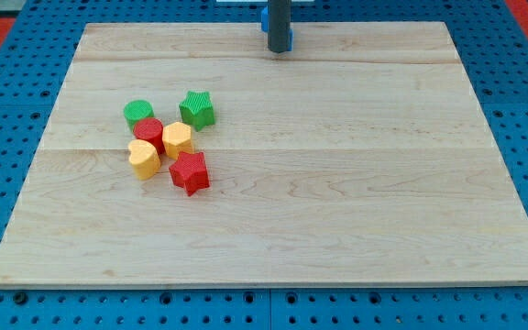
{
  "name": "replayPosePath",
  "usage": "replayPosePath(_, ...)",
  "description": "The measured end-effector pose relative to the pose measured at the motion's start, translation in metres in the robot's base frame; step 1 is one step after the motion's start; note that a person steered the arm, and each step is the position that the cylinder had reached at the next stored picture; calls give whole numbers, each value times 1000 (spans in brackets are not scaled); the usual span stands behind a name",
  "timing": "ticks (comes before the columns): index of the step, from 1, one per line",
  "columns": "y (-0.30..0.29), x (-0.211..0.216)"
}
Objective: Push the group of blocks towards the left side of the board
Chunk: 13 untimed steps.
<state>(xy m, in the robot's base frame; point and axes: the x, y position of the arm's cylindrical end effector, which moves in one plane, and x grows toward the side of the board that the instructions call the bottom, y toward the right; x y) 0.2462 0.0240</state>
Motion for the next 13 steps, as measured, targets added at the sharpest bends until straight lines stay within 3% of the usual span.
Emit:
replayPosePath(1, 8, 50)
replayPosePath(3, -76, 134)
replayPosePath(5, -134, 134)
replayPosePath(8, -123, 160)
replayPosePath(11, -146, 217)
replayPosePath(13, -146, 212)
